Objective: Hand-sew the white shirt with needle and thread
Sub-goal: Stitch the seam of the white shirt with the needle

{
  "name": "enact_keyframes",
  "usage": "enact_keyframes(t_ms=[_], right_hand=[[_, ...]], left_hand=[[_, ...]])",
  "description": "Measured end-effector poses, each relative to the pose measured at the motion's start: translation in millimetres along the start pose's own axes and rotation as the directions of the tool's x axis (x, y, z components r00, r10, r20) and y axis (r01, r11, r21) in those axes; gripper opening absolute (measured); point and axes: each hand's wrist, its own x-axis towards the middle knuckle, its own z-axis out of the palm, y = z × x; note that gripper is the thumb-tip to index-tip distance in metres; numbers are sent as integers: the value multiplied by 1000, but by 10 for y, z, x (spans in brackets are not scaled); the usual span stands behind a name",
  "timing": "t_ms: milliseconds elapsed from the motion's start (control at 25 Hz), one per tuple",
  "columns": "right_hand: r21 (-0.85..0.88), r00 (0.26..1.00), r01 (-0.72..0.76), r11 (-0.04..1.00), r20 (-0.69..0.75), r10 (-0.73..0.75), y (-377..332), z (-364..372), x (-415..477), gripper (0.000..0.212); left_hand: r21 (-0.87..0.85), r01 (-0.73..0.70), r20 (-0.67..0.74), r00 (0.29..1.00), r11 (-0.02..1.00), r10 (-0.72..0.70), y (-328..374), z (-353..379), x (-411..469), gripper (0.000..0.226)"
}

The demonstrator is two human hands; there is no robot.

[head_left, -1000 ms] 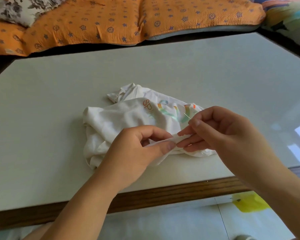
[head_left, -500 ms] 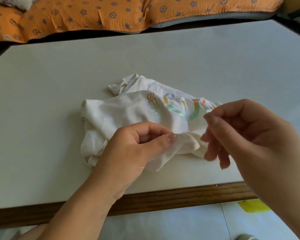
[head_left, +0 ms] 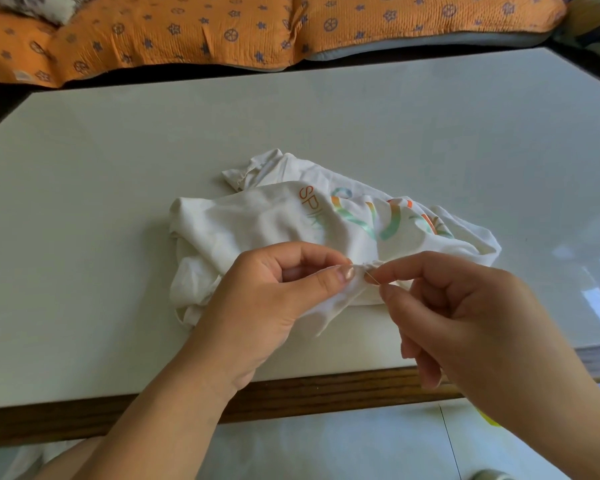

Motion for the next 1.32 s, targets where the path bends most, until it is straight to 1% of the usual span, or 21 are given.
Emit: enact_keyframes(t_ms=[320, 480, 720, 920, 1040, 1200, 1320], right_hand=[[27, 1000, 17, 999, -3, -17, -20, -7, -24, 14], [35, 1000, 8, 999, 22, -9, -4, 27, -12, 15], [1, 1000, 14, 1000, 23, -14, 33, 65, -5, 17], [-25, 1000, 24, 999, -2, -25, 61, 99, -6, 15], [-40, 999, 40, 998, -35, -42, 71, 140, 2, 10], [-43, 996, 40, 998, -73, -44, 88, 165, 4, 8], [-33, 996, 40, 999, -74, -42, 88, 179, -3, 7]], left_hand=[[23, -46, 7, 999, 999, 46, -26, -11, 8, 13], [29, -55, 25, 998, 998, 54, -33, -20, 9, 11], [56, -83, 39, 996, 995, 81, -60, -49, 20, 12], [112, -101, 13, 995, 989, 101, -54, -22, -1, 14], [173, -133, 26, 991, 976, 131, -86, 1, -19, 16], [179, -130, 1, 991, 975, 131, -138, 12, -16, 17], [179, -139, -3, 990, 974, 142, -150, 22, -8, 20]])
